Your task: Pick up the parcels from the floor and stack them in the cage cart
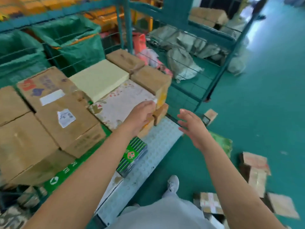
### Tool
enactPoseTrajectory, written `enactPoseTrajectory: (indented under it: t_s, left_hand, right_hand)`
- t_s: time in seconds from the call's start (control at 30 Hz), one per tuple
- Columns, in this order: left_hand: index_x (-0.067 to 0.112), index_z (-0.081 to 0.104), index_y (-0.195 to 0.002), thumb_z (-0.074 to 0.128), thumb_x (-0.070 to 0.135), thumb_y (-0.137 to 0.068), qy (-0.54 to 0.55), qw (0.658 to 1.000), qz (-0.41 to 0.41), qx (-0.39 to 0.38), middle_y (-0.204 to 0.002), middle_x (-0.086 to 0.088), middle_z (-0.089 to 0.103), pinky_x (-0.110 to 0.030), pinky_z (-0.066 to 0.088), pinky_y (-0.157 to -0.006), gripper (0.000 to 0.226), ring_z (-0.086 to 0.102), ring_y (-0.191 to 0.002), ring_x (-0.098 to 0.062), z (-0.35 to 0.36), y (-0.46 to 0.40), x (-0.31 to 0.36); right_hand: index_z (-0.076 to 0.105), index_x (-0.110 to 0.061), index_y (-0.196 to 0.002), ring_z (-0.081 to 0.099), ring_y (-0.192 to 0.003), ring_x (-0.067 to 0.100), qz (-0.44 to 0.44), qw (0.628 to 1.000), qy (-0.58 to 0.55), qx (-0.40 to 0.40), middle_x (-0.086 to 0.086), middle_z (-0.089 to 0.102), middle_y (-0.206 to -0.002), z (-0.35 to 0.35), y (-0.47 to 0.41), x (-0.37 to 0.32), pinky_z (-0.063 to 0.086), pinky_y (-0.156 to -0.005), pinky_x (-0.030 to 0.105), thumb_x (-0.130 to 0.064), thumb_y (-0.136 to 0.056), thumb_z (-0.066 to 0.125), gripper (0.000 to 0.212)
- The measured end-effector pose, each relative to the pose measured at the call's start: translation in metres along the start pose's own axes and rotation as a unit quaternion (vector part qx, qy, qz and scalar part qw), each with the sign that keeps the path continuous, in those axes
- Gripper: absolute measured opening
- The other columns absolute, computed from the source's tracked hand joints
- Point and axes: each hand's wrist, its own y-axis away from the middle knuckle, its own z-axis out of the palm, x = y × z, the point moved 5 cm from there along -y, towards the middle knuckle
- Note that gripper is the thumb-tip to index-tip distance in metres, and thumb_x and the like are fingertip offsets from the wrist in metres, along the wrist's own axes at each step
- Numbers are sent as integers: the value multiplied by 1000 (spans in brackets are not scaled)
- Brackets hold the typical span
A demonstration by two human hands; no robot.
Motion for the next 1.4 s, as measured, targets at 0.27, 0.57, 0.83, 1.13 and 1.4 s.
enactPoseTrajectory:
  t_s: [0.27, 0.57, 0.83, 1.13, 1.4]
  left_hand:
    - [36, 64, -110, 62, 40, -101, -63, 993, -13, -97, -129, 12, 61, -34, 42, -99, 10, 60, -117, -13, 137, -47, 8]
    - [33, 60, -124, 60, 39, -102, -146, 966, -20, -211, -131, 12, 61, -38, 41, -110, 23, 60, -121, -16, 318, -95, 24]
    - [28, 59, -129, 59, 38, -103, -213, 932, 7, -292, -129, 5, 63, -33, 46, -102, 29, 63, -116, -15, 478, -128, 45]
    - [30, 58, -133, 59, 44, -102, -314, 866, 20, -389, -138, 11, 57, -38, 42, -110, 34, 59, -122, -14, 615, -150, 35]
    - [29, 57, -135, 58, 42, -103, -405, 775, 31, -484, -136, 13, 56, -38, 40, -109, 35, 58, -121, -14, 739, -172, 10]
  right_hand:
    - [56, -23, -142, 58, -125, 16, 11, 985, -85, 152, -5, 62, -138, -146, 20, 35, 47, -111, 40, -47, -103, 57, 46]
    - [58, -27, -132, 57, -127, 19, 17, 946, -162, 281, -6, 63, -131, -320, 28, 59, 45, -112, 40, -46, -102, 59, 36]
    - [58, -26, -128, 58, -125, 19, 23, 920, -183, 347, -4, 61, -134, -449, 33, 68, 47, -106, 35, -47, -103, 58, 33]
    - [61, -24, -126, 60, -121, 18, 54, 875, -227, 425, -3, 64, -128, -543, 57, 106, 49, -102, 35, -47, -103, 58, 33]
    - [61, -26, -119, 58, -121, 20, 103, 808, -270, 513, -1, 63, -131, -602, 79, 147, 48, -109, 42, -47, -103, 57, 26]
